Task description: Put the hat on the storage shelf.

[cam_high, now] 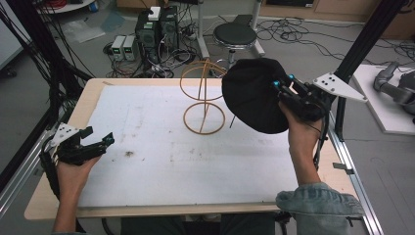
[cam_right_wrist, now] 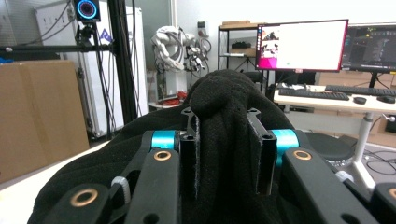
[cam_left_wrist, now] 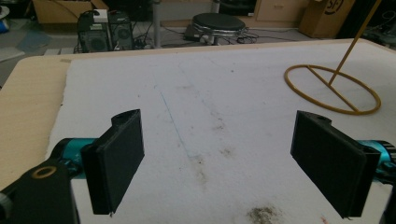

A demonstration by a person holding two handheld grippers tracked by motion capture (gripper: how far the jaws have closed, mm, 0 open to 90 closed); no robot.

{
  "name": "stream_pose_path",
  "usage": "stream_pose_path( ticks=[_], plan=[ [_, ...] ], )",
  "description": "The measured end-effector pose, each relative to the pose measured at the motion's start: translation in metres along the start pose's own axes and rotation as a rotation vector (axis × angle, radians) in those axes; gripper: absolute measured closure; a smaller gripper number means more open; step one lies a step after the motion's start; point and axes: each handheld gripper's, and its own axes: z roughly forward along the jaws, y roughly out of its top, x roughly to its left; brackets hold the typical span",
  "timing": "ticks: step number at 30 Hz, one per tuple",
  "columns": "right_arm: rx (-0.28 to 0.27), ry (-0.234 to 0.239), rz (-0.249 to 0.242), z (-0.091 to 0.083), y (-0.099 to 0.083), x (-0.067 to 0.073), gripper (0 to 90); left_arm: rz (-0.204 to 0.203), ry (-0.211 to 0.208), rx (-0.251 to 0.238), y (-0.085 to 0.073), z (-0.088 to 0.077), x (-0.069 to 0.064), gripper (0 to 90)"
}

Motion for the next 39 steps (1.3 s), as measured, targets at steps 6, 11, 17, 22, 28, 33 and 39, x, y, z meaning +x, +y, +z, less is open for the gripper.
stream_pose_path(
  ticks=[6,11,17,22,28,33,39],
  plan=[
    [-0.021,0.009,0.009,0.015,0.009,0.005,71.9,-0.002,0.002,0.0,0.0,0.0,0.001,17.4],
    [-0.03,0.011,0.015,0.031,0.016,0.009,71.9,-0.003,0.006,-0.002,0.0,-0.001,0.002,17.7],
    [-0.029,0.008,0.007,0.045,0.021,0.013,71.9,-0.012,0.012,-0.005,0.0,-0.002,0.004,17.7],
    [-0.033,0.007,0.009,0.058,0.024,0.016,71.9,-0.015,0.013,-0.003,0.0,-0.002,0.005,17.7],
    [-0.037,0.012,0.024,0.072,0.025,0.02,71.8,-0.017,0.011,-0.008,0.0,-0.002,0.005,17.7],
    [-0.03,0.012,0.024,0.085,0.026,0.025,71.8,-0.017,0.008,-0.006,0.0,-0.003,0.007,17.7],
    [-0.024,0.011,0.026,0.095,0.024,0.028,71.7,-0.021,0.006,-0.01,0.0,-0.002,0.007,17.7]
  ],
)
